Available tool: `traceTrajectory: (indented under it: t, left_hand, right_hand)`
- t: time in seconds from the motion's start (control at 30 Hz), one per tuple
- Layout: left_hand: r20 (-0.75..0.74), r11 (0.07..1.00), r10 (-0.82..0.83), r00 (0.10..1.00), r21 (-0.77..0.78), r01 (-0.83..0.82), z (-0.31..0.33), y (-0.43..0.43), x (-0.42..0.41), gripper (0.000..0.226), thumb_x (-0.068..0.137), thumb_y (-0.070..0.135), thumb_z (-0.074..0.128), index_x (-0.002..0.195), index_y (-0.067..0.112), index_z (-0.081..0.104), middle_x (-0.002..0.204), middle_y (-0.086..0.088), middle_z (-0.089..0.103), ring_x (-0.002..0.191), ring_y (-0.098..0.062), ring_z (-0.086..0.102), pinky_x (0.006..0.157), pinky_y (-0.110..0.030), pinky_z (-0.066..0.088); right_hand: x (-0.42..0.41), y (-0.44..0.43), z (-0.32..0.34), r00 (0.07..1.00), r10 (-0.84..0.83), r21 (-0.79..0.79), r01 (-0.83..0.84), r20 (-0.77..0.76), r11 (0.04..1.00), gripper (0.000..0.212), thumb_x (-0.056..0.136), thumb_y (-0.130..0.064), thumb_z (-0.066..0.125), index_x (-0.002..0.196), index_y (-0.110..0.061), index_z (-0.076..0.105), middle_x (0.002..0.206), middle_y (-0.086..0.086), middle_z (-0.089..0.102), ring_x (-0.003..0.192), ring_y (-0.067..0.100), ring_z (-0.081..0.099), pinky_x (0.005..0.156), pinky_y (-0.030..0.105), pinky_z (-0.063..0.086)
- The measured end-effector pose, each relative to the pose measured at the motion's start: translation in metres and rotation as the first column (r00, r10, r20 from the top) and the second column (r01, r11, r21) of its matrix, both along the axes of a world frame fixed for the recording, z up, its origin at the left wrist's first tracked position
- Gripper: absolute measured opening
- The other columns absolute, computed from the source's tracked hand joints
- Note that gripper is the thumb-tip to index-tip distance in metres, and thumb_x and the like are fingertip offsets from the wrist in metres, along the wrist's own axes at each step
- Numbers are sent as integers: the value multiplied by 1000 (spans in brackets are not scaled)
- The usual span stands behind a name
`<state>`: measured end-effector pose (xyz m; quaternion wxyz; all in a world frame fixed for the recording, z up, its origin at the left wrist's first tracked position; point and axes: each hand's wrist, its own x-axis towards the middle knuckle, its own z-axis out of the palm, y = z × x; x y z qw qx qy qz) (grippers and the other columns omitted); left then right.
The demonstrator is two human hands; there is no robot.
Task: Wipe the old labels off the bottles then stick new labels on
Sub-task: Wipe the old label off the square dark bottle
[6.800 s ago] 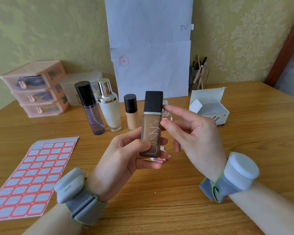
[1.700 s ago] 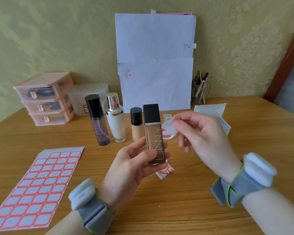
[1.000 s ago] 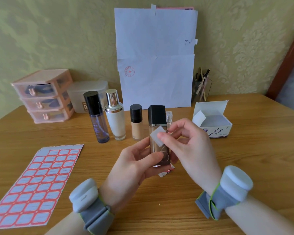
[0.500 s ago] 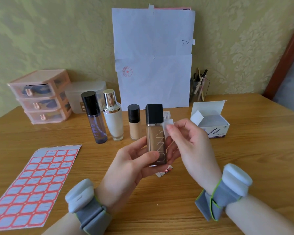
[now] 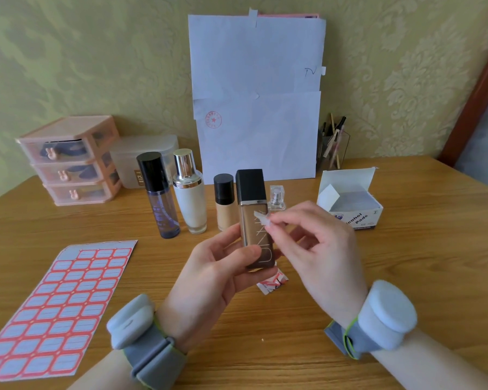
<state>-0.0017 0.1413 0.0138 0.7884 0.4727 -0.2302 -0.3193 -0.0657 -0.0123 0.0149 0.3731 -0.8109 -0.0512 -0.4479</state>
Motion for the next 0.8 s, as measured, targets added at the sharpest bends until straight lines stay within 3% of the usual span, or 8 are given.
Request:
traceTrajectory:
  t: [0.1,0.23,0.37,0.53,0.67,0.8]
  left_hand:
    - [-25,1000,24,999,-6,-24,0,2,2,38,83,4,64,120,5,70,116,-27,70,106,-33,72,79,-32,61]
    - [-8,1000,8,1000,-2,-8,0,2,2,36,86,2,65,122,4,69,117,-27,70,106,-33,72,81,-33,62]
    - [42,1000,-9,999,17,8,-1,0,-1,38,84,2,64,122,6,69,119,-23,71,106,-31,72,83,-35,61]
    - [149,998,-7,989,68,-3,-3,-1,-2,38,86,2,65,121,14,71,115,-24,72,108,-37,71,87,-38,60]
    - [188,997,15,982,77,-30,-3,1,-1,36,85,1,66,117,16,73,114,-24,72,103,-42,71,89,-39,60]
    - [239,992,-48,970,128,18,-5,0,-2,40,84,-2,68,121,13,69,111,-26,72,103,-48,69,92,-43,59]
  right_hand:
    - [0,-3,-2,999,29,-98,-31,-23,995,15,92,-22,67,100,-14,78,89,-2,66,64,11,61,52,21,49]
    - [0,-4,-2,991,110,11,-110,-74,994,14,90,-25,67,94,-19,79,87,-7,67,71,14,64,54,26,52]
    - [1,-1,-1,963,199,294,-139,-185,946,6,81,-30,78,80,-27,72,83,-5,70,64,18,66,56,39,57]
    - [6,-6,-1,892,376,613,-155,-250,775,23,78,-35,79,91,-21,67,84,2,69,54,18,62,50,31,52]
    - [6,-7,-3,813,499,640,-215,-301,737,35,71,-41,83,96,-25,64,80,0,64,53,16,59,50,31,51]
    - [8,-5,-4,870,414,620,-174,-266,765,39,79,-53,71,90,-18,59,68,4,62,43,21,54,45,37,50]
